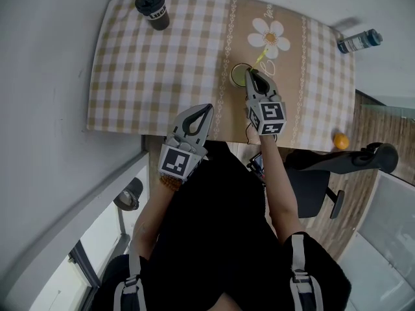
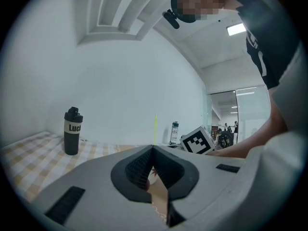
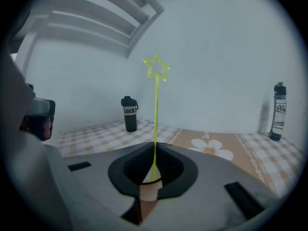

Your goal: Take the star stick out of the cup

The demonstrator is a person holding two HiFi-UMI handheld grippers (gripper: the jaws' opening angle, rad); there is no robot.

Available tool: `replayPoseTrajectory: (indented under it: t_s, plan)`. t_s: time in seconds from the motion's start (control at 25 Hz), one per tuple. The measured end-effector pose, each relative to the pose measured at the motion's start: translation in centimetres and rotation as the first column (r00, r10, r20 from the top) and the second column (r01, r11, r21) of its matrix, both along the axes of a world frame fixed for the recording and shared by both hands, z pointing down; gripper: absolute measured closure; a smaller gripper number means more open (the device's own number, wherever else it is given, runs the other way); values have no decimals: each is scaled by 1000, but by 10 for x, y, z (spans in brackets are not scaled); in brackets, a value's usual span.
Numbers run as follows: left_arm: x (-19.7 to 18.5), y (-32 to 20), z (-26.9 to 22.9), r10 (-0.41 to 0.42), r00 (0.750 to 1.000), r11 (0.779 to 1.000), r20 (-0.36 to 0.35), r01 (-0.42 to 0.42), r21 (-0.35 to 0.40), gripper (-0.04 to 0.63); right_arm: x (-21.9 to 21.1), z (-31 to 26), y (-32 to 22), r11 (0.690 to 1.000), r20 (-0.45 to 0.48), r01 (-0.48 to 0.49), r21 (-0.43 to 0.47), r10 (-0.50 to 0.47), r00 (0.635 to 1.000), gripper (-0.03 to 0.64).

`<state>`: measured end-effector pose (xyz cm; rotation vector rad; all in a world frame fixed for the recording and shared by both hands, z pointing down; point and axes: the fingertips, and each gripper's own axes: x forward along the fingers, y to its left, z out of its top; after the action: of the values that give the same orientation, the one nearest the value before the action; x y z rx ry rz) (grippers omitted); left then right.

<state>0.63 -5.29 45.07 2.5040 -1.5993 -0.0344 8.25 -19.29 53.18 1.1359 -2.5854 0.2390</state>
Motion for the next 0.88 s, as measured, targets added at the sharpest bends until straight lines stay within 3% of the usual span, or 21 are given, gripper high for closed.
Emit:
replayPoseTrajectory:
  t_s: [0.48, 0.6, 0.76, 0.88]
  plan:
    - [2, -6, -11, 28, 1000, 1000, 13, -28, -1, 594, 9, -28, 13, 999, 51, 32, 15, -33, 998, 606]
    - [1, -12, -22, 56, 997, 998, 56, -58, 32, 594, 10, -40, 15, 1000, 60, 15, 11, -16, 998, 606]
    - [-11, -19, -37, 92, 995, 992, 44, -95, 78, 594, 7, -57, 18, 999, 58, -20, 32, 18, 998, 606]
    - [-19, -25, -42, 125, 989, 984, 81, -134, 114, 594, 9, -68, 22, 997, 77, -75, 14, 74, 994, 606]
